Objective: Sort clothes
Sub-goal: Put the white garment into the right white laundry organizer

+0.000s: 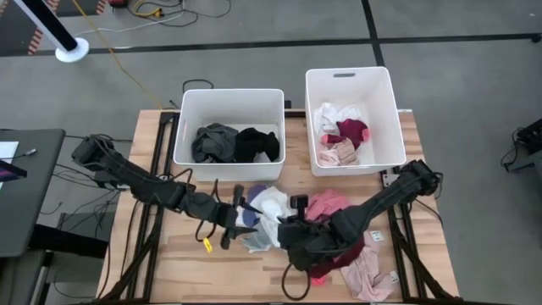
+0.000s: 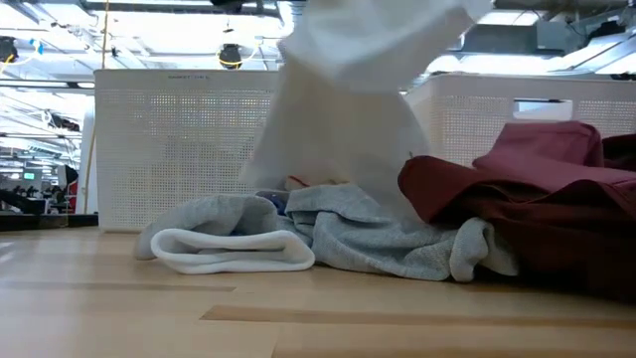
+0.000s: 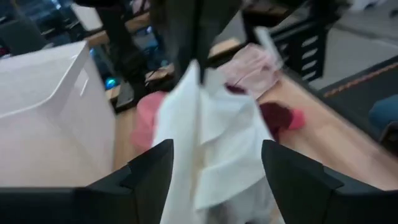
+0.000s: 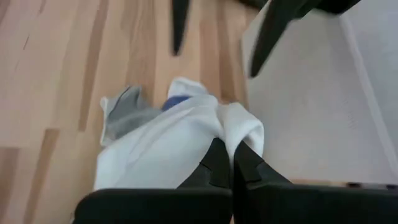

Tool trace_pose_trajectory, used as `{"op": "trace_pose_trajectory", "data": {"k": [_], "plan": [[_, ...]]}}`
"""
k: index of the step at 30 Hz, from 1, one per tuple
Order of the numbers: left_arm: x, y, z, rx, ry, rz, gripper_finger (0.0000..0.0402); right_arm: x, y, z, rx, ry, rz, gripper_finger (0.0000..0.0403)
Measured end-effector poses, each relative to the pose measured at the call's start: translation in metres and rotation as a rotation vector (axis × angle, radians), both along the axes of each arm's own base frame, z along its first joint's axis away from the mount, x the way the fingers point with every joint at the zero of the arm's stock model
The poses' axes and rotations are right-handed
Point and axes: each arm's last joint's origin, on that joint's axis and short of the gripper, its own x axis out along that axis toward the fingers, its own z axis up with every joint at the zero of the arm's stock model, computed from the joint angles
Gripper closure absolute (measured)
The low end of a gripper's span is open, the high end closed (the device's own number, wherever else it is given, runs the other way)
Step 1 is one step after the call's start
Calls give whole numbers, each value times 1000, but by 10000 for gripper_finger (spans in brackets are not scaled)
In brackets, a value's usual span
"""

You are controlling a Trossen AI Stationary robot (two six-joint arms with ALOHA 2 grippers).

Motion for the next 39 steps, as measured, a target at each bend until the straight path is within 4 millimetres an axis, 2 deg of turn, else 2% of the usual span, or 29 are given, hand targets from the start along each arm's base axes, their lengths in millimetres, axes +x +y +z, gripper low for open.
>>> {"op": "trace_pose_trajectory", "data": {"k": [4, 10, 14, 19, 25, 35, 37, 39], "plan": [[6, 1, 1, -24, -48, -4, 149, 2, 0, 13, -34, -34, 16, 403], [24, 4, -14, -39, -65, 32, 126, 4, 1, 25, -70, -72, 44, 403], [36, 11, -24, -65, -73, 106, 112, 4, 1, 27, -79, -73, 53, 403], [43, 14, -30, -68, -70, 100, 118, 4, 1, 27, -80, -71, 54, 403], [46, 14, -36, -53, -15, 80, 179, 4, 1, 27, -91, -63, 61, 403], [46, 15, -37, -13, -3, 75, 372, -1, 4, 25, -90, -43, 59, 403], [46, 15, -37, -4, -4, 73, 389, -4, 7, 24, -80, -35, 51, 401], [46, 15, -37, -5, -8, 73, 389, -8, 9, 23, -70, -27, 39, 396]]}}
